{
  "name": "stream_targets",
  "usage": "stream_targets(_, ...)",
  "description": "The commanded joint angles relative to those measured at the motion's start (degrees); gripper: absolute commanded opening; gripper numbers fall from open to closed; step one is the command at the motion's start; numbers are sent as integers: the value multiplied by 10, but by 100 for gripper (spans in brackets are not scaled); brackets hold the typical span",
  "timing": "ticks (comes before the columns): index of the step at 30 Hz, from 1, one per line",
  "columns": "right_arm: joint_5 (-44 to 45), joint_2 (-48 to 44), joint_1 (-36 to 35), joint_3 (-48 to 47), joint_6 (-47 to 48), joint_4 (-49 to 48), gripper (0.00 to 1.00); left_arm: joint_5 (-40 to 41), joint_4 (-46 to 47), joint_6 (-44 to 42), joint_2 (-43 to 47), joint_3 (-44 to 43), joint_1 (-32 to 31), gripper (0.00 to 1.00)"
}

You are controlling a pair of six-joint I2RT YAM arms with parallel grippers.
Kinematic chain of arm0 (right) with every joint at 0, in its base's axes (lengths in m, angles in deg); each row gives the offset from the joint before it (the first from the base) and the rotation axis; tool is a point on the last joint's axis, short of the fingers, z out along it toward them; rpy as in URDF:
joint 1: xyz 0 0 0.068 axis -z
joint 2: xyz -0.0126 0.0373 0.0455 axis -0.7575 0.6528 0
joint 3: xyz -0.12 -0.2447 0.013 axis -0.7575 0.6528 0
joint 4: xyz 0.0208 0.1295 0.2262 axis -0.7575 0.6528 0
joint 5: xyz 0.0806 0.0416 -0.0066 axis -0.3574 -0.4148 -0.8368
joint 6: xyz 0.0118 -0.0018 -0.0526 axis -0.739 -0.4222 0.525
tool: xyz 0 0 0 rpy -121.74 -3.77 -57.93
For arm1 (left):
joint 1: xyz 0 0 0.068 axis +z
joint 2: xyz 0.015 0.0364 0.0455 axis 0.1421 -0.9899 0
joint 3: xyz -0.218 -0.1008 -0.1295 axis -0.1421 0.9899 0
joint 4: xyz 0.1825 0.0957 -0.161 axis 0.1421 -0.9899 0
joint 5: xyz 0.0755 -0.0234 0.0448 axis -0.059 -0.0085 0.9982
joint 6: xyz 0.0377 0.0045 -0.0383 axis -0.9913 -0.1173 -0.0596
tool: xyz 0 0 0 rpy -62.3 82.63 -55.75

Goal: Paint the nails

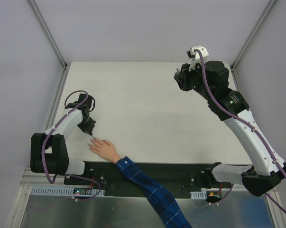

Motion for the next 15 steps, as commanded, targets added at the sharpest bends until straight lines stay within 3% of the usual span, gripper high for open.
stream_targets(1, -5, -7, 5, -17, -5, -18, 0, 11, 4, -1, -3, -26, 7, 0)
stream_targets(15, -7, -12, 4, -15, -5, -17, 0, -5, -14, 8, 9, 2, 8, 0)
